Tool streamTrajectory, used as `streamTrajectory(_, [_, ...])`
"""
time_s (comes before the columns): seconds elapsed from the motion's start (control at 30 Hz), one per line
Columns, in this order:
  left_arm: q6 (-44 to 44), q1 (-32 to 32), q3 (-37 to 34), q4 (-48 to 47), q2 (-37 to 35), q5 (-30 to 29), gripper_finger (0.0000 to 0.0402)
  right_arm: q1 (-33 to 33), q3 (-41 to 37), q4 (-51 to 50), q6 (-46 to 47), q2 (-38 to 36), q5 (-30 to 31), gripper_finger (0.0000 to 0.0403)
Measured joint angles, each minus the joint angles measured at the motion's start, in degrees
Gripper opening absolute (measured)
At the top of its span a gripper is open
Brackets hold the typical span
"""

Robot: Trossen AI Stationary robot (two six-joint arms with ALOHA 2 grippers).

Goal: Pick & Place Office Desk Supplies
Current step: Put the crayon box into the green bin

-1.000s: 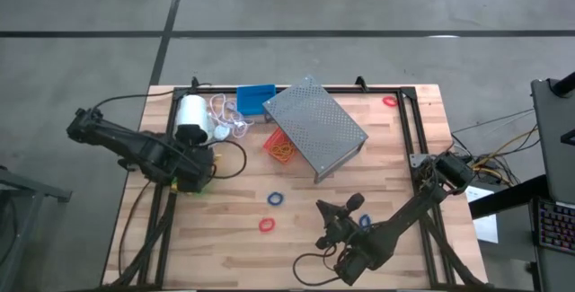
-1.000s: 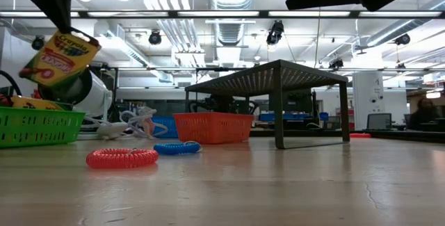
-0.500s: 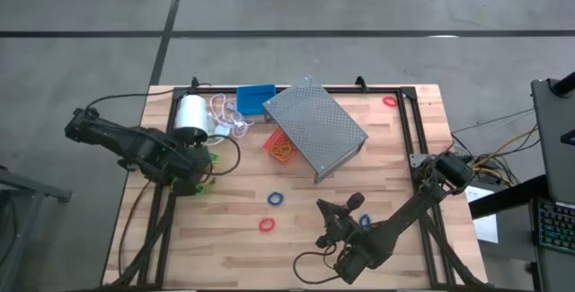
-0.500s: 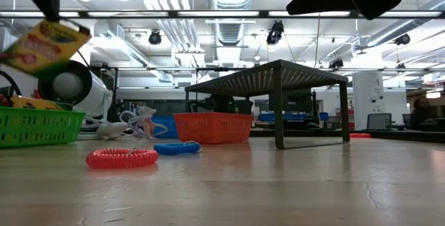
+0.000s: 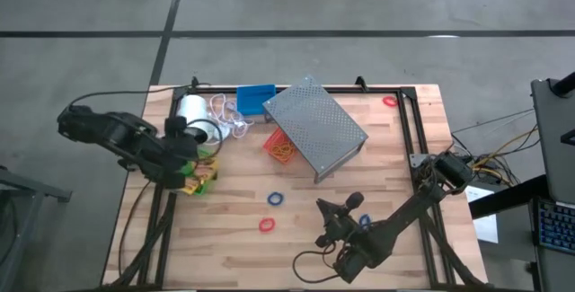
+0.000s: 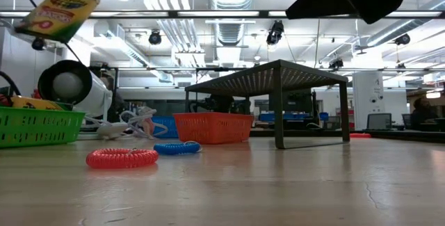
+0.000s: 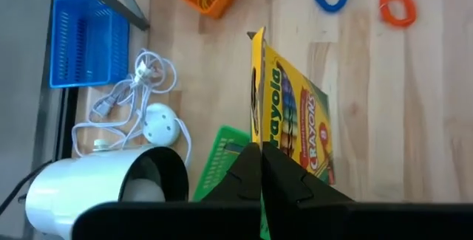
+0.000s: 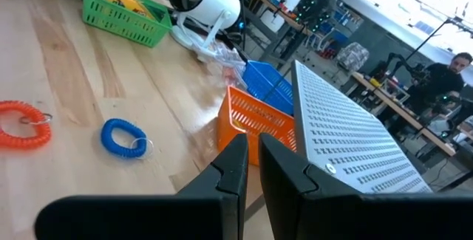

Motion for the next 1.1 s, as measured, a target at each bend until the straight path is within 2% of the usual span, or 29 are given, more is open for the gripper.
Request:
streamTrajectory(0.17, [0.5, 0.0, -1.6, 0.0, -4.9, -2.0, 0.0000, 0.0, 0.0, 0.0, 0.7, 0.0, -0.3, 0.0031])
streamTrajectory(0.33, [-1.1, 0.0, -7.6, 0.0, -9.3, -1.9, 0.0000, 0.0, 0.0, 0.0, 1.4, 0.0, -0.3, 0.0031])
streamTrajectory(0.67, [-8.8, 0.0, -17.4, 0.0, -15.0, 2.7, 0.0000, 0.0, 0.0, 0.0, 1.5, 0.0, -0.3, 0.0031])
streamTrajectory(0.93, [-9.8, 0.0, -21.7, 0.0, -17.4, 2.8, 0.0000, 0.0, 0.0, 0.0, 1.5, 0.0, -0.2, 0.0031])
streamTrajectory(1.1, [-8.2, 0.0, -22.5, 0.0, -17.3, -1.3, 0.0000, 0.0, 0.0, 0.0, 1.4, 0.0, -0.1, 0.0031])
